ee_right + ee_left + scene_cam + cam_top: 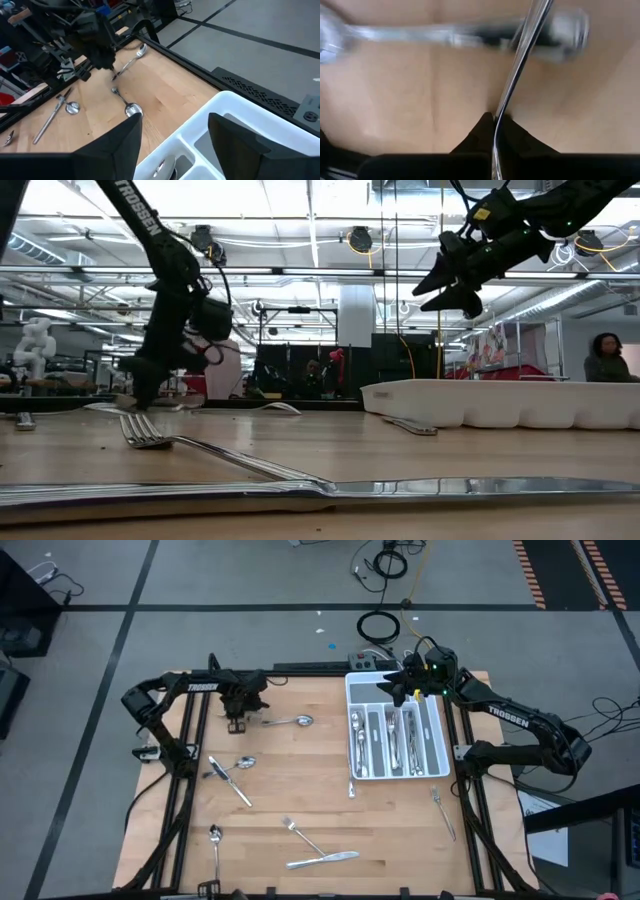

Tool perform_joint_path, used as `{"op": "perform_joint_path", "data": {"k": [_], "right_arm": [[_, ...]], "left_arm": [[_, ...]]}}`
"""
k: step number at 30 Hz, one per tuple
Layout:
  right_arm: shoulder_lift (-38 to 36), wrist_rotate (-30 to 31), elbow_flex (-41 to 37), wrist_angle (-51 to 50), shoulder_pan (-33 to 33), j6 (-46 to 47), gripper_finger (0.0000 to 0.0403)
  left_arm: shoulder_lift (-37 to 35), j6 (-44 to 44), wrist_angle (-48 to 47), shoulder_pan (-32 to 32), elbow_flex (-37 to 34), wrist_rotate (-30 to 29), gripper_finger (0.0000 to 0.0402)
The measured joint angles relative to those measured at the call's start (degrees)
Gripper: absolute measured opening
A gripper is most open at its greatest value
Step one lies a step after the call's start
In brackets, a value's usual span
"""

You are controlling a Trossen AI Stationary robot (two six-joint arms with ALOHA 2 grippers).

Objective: Sort silverware
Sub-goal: Put the silver fork into the white silverware tray

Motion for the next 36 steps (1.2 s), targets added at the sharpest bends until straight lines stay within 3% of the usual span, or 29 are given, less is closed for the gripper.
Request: {"op": "perform_joint_path", "data": {"k": [6, 10, 14, 19, 22, 24, 31, 36], "right_arm": [[0.0, 0.01, 0.0, -0.39, 0.0, 0.02, 0.0213], [0.0, -0.05, 0.0, -0.38, -0.08, 0.17, 0.0212], [0.0, -2.86, 0.0, 0.22, -0.15, 1.53, 0.0212], [0.02, -9.74, 0.0, 2.68, -0.13, 3.67, 0.0212], [-0.06, -11.57, 0.0, 4.02, -0.21, 5.28, 0.0212], [-0.68, -12.15, -0.02, 4.97, -0.48, 7.12, 0.0212], [-6.82, -12.05, -0.01, 5.32, -2.43, 12.38, 0.0212], [-12.14, -11.63, -0.02, 4.79, -3.74, 13.49, 0.0212]], "left_arm": [[-7.45, -11.12, 0.26, -0.74, 4.16, 3.84, 0.0007], [-15.91, -15.08, 6.77, -2.4, 6.38, 3.74, 0.0007], [-25.24, -15.5, 26.89, -5.83, 6.08, 5.15, 0.0007], [-28.44, 0.9, 56.89, -13.76, 4.84, 5.93, 0.0007], [-25.56, 14.03, 67.04, -18.85, 4.84, 6.42, 0.0007], [-22.27, 21.47, 68.84, -22.02, 4.82, 6.38, 0.0007], [-3.65, 44.89, 78.87, -29.06, 5.44, 3.64, 0.0007], [11.66, 50.32, 80.27, -31.2, 13.84, 2.09, 0.0007]]}}
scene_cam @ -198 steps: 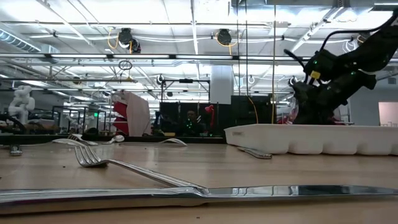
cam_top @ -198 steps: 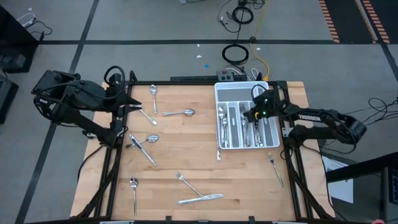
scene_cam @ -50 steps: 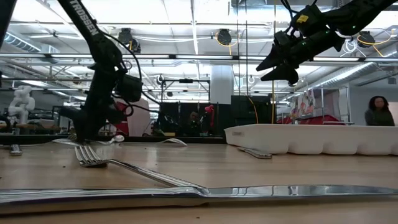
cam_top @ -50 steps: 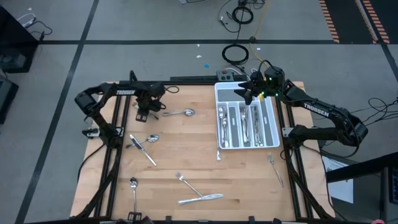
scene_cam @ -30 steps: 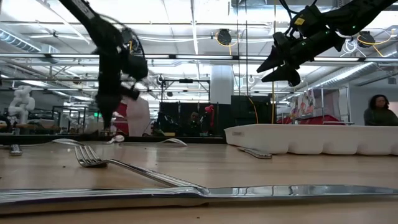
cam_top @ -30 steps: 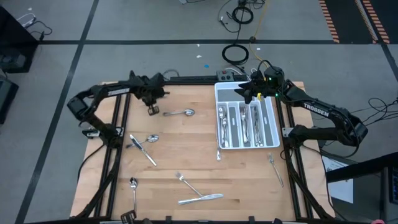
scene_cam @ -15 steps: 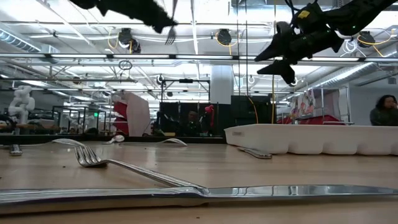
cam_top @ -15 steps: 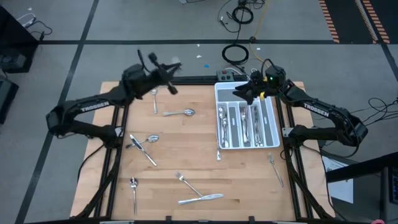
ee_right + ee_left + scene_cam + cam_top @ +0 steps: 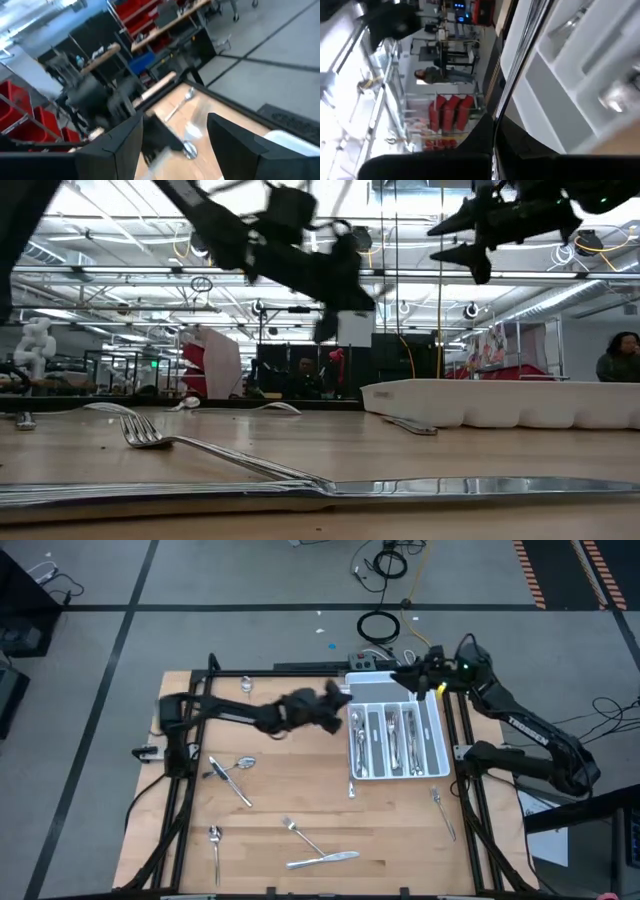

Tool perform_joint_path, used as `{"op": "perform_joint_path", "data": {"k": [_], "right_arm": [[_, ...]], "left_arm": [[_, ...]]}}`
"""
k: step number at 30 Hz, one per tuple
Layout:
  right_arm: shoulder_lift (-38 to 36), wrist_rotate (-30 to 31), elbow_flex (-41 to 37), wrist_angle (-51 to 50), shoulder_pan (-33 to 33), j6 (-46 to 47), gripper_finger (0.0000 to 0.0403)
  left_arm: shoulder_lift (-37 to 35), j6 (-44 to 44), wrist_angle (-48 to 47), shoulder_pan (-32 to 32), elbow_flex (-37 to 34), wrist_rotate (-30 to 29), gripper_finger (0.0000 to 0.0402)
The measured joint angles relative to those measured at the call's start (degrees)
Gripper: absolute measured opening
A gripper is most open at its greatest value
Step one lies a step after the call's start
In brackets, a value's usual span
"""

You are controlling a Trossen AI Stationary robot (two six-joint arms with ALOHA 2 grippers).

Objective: Sort silverware
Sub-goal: Put the silver fork into the white silverware tray

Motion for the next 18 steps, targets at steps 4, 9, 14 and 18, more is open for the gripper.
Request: {"op": "perform_joint_path", "data": {"k": [4, 9, 14, 18], "right_arm": [[-3.41, 2.02, 0.0, -0.03, -0.27, 0.28, 0.0212], [-6.02, 2.84, 0.0, -0.1, -0.3, 0.13, 0.0212], [-7.63, 2.75, 0.0, -0.6, -0.3, 0.1, 0.0212], [-8.34, 2.72, 0.0, -0.57, -0.3, -0.61, 0.0212]], "left_arm": [[11.1, 1.95, 0.42, -2.78, 11.82, -0.56, 0.0007], [21.91, 1.12, 0.77, -6.28, 26.98, -0.69, 0.0007], [30.22, 0.68, -3.88, -7.81, 36.37, -0.84, 0.0006], [32.3, 5.44, -11.85, -8.2, 38.33, -1.51, 0.0006]]}}
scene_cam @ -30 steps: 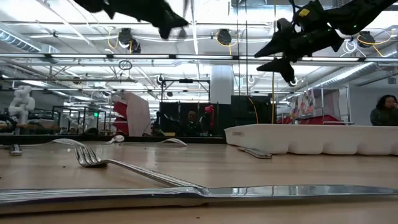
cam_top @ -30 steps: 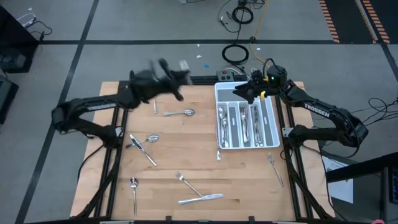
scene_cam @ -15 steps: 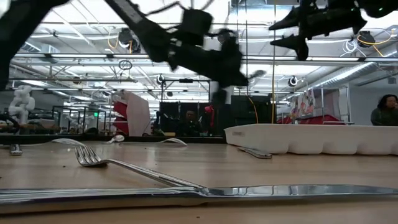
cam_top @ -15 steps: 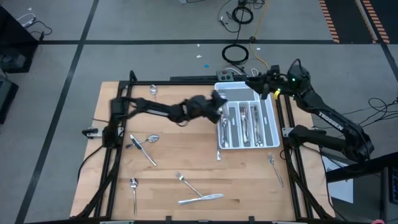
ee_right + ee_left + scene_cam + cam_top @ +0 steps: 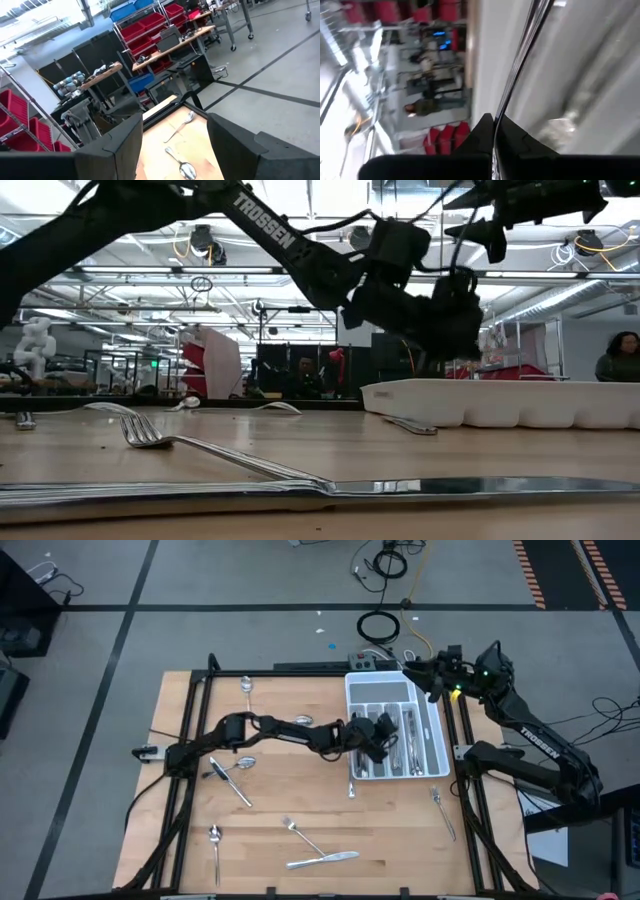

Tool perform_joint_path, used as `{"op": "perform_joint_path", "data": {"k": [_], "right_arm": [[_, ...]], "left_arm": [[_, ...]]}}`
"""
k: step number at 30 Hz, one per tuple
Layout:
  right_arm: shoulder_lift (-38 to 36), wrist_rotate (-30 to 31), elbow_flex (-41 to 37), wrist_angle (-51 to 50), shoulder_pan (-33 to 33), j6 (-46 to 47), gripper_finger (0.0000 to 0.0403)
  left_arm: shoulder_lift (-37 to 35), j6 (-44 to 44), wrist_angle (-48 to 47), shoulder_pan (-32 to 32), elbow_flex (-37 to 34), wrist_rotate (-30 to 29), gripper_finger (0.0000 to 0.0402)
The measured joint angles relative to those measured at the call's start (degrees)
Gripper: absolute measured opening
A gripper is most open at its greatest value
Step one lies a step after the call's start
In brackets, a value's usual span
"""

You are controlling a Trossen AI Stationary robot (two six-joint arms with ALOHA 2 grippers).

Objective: Sort silverware
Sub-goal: Put the silver fork into the white silverware tray

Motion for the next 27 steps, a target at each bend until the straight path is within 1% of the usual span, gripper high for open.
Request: {"op": "perform_joint_path", "data": {"k": [2, 8, 12, 17, 19, 23, 27], "right_arm": [[-0.12, -0.02, 0.02, 0.01, 0.0, -0.67, 0.0212], [-0.12, -0.2, 0.0, 0.01, 0.0, -1.36, 0.0212], [-0.12, -0.35, 0.01, 0.01, 0.01, -1.48, 0.0212], [-0.12, -0.44, 0.0, -0.05, 0.02, -1.82, 0.0212], [-0.12, -1.63, 0.0, -0.05, 0.02, -2.35, 0.0212], [-0.12, -2.52, 0.0, -0.05, 0.02, -2.5, 0.0212], [-0.12, -3.34, 0.0, -0.08, 0.02, -2.75, 0.0212]], "left_arm": [[0.04, -0.68, -1.81, 0.0, -0.28, 1.13, 0.0006], [0.55, -1.52, 0.21, 0.28, -0.24, 3.12, 0.0006], [1.39, -1.6, -1.17, 0.32, -0.26, 7.56, 0.0006], [1.85, -2.02, -2.37, 0.28, -0.1, 10.95, 0.0033], [1.86, -5.02, -2.5, 0.28, -0.01, 11.81, 0.0041], [1.87, -10.85, -2.77, 0.77, -0.01, 15.82, 0.0046], [2.07, -15.04, -3.1, 1.45, 0.89, 16.18, 0.0048]]}}
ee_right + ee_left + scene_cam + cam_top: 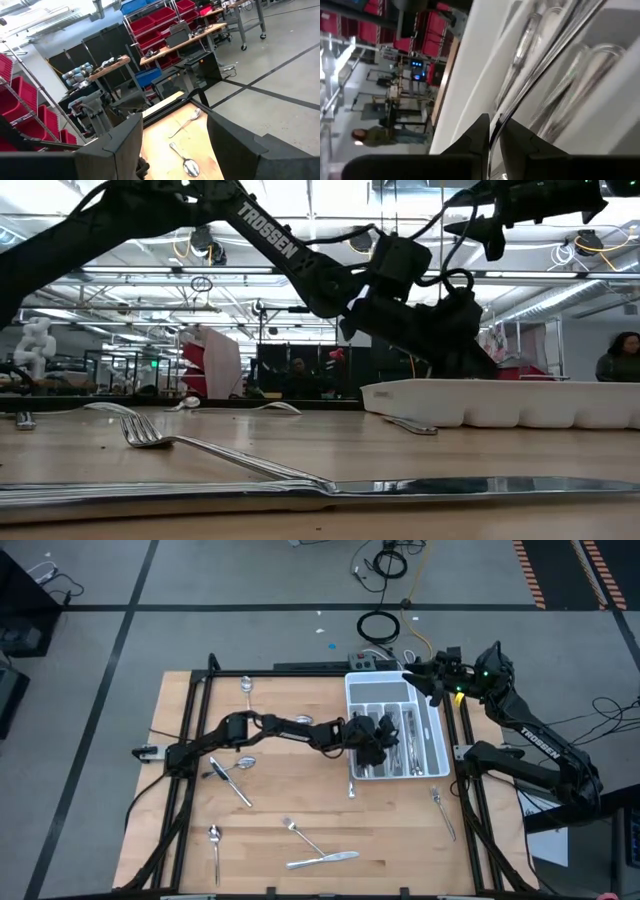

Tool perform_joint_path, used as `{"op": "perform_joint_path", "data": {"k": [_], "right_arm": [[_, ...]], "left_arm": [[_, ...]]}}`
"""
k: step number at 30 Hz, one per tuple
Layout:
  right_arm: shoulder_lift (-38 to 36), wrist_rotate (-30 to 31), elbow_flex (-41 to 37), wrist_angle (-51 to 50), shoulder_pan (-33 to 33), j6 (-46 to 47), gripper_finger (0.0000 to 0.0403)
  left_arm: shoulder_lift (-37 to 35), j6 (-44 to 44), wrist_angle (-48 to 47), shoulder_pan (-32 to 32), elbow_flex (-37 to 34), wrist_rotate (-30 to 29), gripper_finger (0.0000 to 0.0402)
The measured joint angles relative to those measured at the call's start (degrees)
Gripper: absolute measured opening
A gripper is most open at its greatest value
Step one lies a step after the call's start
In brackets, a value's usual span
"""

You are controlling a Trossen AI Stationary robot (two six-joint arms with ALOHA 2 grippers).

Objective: Sort silverware
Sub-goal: Put the silver fork into the white silverware tray

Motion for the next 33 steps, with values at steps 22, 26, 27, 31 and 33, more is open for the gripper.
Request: {"op": "perform_joint_path", "data": {"k": [22, 26, 27, 31, 33], "right_arm": [[0.02, 0.07, 0.02, -8.77, 0.22, 5.64, 0.0212], [0.82, 8.89, 0.02, -27.79, 0.93, 4.39, 0.0212], [1.32, 12.21, 0.01, -32.39, 1.11, 2.89, 0.0212], [3.5, 16.96, 0.0, -40.3, 1.18, -4.22, 0.0212], [4.59, 16.08, 0.0, -40.07, 1.24, -5.36, 0.0212]], "left_arm": [[0.27, -10.68, -11.43, 2.64, 4.75, 7.54, 0.005], [0.27, -9.85, -11.03, 2.62, 4.75, 5.28, 0.005], [0.27, -8.65, -10.55, 2.51, 4.75, 4.54, 0.005], [0.24, -3.66, -5.57, 2.12, 4.75, 3.58, 0.005], [0.16, -3.1, -4.2, 2.05, 4.75, 4.2, 0.005]]}}
